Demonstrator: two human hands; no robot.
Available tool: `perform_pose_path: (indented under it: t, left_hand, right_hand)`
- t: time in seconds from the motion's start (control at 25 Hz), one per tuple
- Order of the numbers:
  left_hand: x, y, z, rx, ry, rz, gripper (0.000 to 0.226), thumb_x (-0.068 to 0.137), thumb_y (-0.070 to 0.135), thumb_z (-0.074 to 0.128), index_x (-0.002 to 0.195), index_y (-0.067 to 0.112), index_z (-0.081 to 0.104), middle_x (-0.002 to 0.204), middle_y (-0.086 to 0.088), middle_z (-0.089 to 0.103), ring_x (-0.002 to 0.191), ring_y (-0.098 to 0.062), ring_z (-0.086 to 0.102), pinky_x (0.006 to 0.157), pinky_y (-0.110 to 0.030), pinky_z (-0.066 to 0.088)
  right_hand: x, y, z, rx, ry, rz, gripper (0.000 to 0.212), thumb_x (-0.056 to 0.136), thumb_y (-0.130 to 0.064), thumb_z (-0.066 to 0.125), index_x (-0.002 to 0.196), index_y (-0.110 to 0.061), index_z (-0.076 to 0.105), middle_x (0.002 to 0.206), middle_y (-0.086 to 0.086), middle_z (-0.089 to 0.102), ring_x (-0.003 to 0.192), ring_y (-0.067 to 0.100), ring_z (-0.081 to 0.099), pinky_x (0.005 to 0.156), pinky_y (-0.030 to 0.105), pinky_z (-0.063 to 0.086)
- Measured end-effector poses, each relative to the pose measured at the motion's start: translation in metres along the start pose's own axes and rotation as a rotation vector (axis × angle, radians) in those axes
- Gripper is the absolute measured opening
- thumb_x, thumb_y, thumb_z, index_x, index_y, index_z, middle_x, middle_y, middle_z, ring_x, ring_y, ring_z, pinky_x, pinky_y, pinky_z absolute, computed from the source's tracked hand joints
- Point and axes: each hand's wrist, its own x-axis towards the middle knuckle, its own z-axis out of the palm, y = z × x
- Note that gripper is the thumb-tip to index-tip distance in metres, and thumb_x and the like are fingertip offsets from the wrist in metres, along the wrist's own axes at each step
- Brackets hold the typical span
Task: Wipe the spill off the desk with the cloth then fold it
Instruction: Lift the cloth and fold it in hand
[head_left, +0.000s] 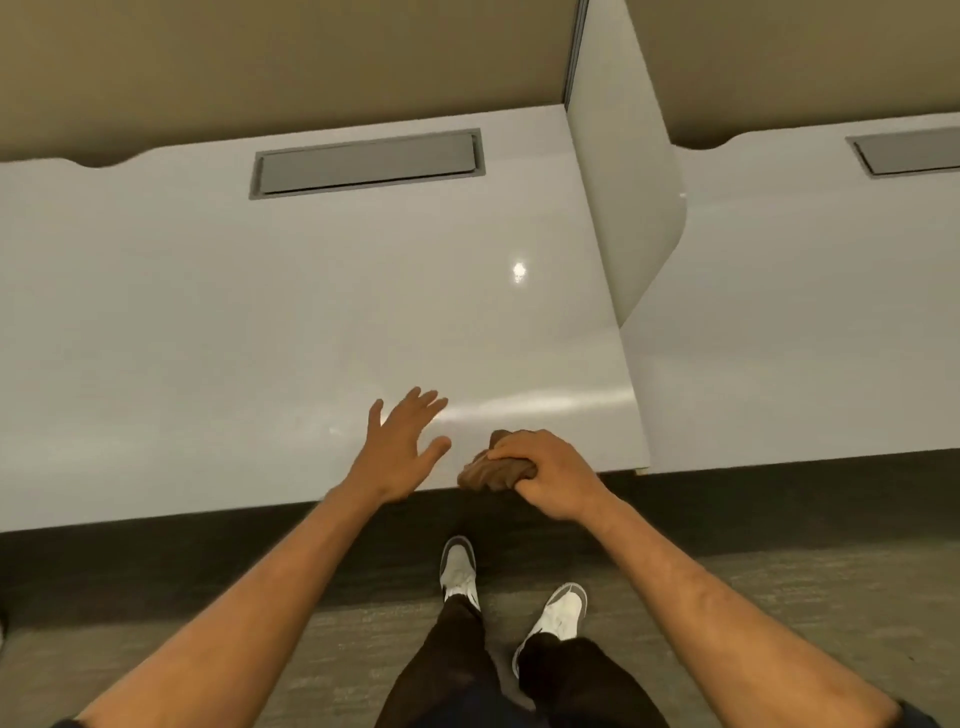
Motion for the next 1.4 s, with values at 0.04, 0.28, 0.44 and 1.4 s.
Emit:
perform_pose_path:
  t: [0.04, 0.28, 0.44, 1.4]
  left_hand:
    - [-0.011, 0.016, -0.003, -0.035, -0.016, -0.001, 0.061, 0.104, 0.058, 0.041, 0.161, 0.039, 0.031, 0.172, 0.008, 0.026, 0.162, -0.014, 0.011, 0.124, -0.039, -0.016]
    - [-0.042, 0.089, -0.051, -0.266, 0.021, -0.078, 0.060, 0.101, 0.058, 0.052, 0.157, 0.053, 0.030, 0.168, 0.015, 0.034, 0.159, -0.023, 0.022, 0.129, -0.050, 0.005]
    - [-0.054, 0.099, -0.102, -0.447, 0.108, 0.005, 0.068, 0.094, 0.059, 0.061, 0.156, 0.052, 0.035, 0.157, 0.018, 0.050, 0.145, -0.009, 0.044, 0.119, -0.041, 0.035]
    - [0.040, 0.031, -0.314, -0.643, 0.275, 0.290, 0.015, 0.105, 0.018, 0.059, 0.104, 0.026, 0.072, 0.100, 0.010, 0.075, 0.099, -0.012, 0.070, 0.090, -0.025, 0.059]
  right_hand:
    - [-0.010, -0.008, -0.010, 0.033, 0.042, -0.008, 0.036, 0.090, -0.016, 0.068, 0.121, -0.034, 0.068, 0.120, -0.009, 0.069, 0.110, 0.011, 0.058, 0.104, 0.037, 0.049]
    - [-0.046, -0.070, -0.069, 0.218, 0.175, -0.120, 0.042, 0.083, -0.005, 0.066, 0.115, -0.031, 0.074, 0.112, -0.015, 0.070, 0.098, 0.008, 0.065, 0.079, 0.021, 0.051]
    - [-0.046, -0.122, -0.105, 0.304, 0.164, -0.225, 0.050, 0.078, 0.000, 0.063, 0.114, -0.033, 0.072, 0.107, -0.017, 0.065, 0.076, 0.007, 0.066, 0.057, 0.019, 0.049]
    - [0.096, -0.265, -0.143, 0.177, 0.285, -0.233, 0.085, 0.074, -0.040, 0.083, 0.143, -0.055, 0.035, 0.146, -0.025, 0.042, 0.130, 0.001, 0.046, 0.097, 0.020, 0.050]
